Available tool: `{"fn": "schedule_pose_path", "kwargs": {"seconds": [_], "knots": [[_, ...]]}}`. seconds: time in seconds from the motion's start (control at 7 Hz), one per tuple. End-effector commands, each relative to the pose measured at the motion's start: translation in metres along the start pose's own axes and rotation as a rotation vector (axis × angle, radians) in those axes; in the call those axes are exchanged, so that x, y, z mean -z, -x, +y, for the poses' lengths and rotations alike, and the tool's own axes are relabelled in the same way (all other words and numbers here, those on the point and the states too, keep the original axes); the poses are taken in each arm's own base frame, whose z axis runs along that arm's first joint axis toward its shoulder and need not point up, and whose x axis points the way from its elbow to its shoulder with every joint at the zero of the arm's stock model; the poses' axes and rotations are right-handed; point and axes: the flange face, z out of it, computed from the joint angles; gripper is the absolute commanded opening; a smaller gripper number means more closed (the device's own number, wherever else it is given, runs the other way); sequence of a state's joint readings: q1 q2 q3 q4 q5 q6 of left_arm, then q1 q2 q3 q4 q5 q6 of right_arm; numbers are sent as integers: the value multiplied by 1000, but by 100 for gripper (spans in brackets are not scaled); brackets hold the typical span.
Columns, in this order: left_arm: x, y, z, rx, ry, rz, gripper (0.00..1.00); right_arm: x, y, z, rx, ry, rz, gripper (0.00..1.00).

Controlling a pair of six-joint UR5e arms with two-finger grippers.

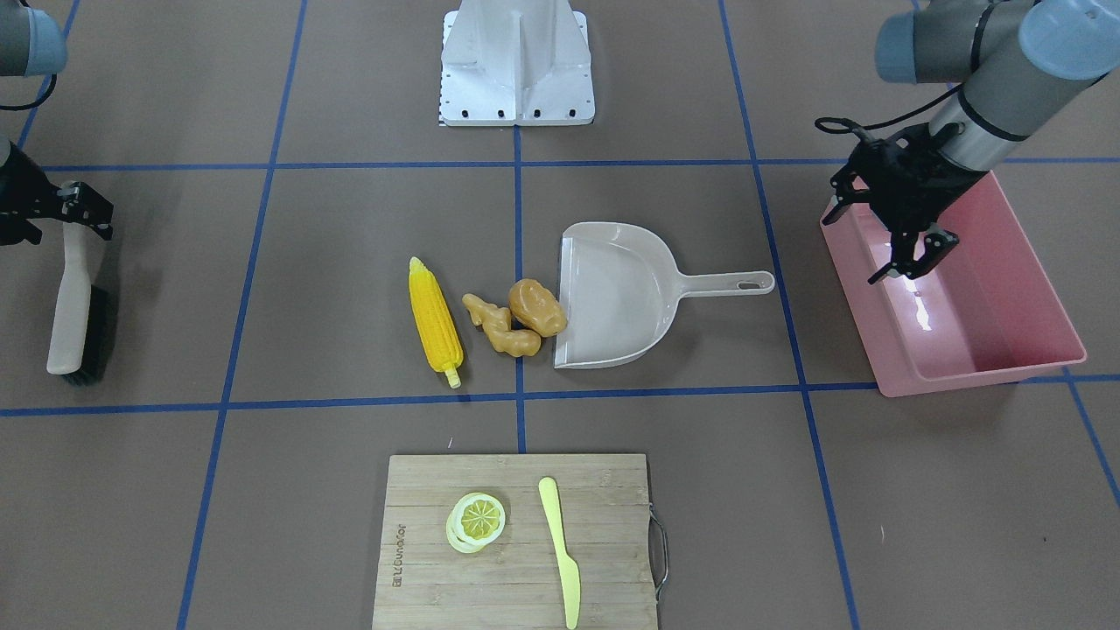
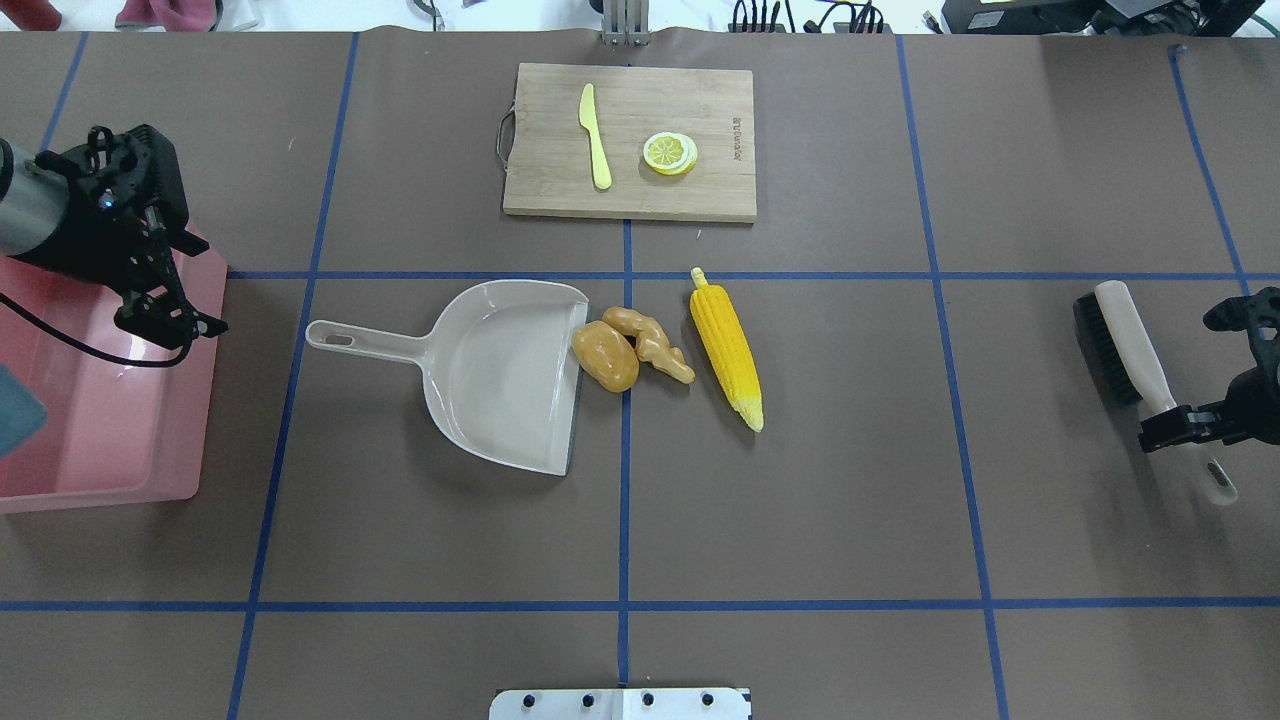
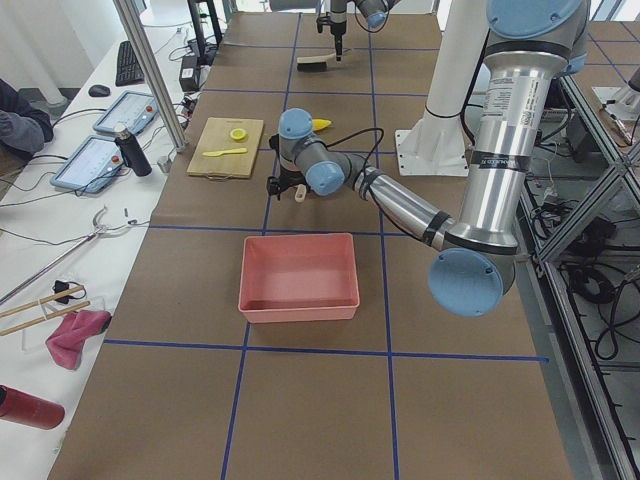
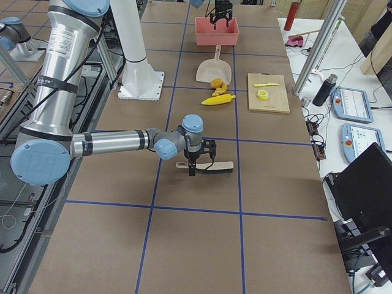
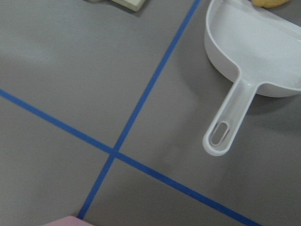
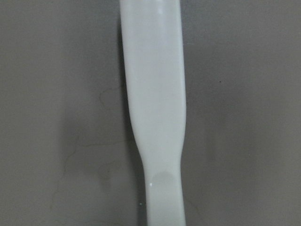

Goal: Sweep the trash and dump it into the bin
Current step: 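Grasp the white dustpan handle with the left gripper while the right lifts the brush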

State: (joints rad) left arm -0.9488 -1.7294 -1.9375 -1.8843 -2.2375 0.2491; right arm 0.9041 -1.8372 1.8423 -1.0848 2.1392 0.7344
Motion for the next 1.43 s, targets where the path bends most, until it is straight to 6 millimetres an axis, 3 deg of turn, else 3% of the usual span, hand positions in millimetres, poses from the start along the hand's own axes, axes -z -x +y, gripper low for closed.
{"fn": "schedule_pose_path", "kwargs": {"seconds": [0.0,0.14,0.29,0.43,0.57,0.86,1.0,1.29], "knots": [[-2,-16,-41,-71,-43,18,99,-2,2,5,0,27,-10,86],[-4,-18,-69,-123,-74,21,99,-1,2,6,1,27,-11,69],[-6,-19,-69,-151,-72,24,99,-2,1,6,8,26,-11,62],[-35,-19,-66,-197,-35,51,98,-1,0,6,7,27,-11,53],[-48,-18,-63,-265,-16,57,97,-3,-1,6,8,29,-8,43],[-72,-1,-72,-331,14,65,97,1,-1,6,12,22,-13,0],[-86,11,-83,-334,22,69,97,4,-2,4,6,14,-16,0],[-108,6,-86,-339,41,97,97,22,-2,-3,-19,13,-60,0]]}}
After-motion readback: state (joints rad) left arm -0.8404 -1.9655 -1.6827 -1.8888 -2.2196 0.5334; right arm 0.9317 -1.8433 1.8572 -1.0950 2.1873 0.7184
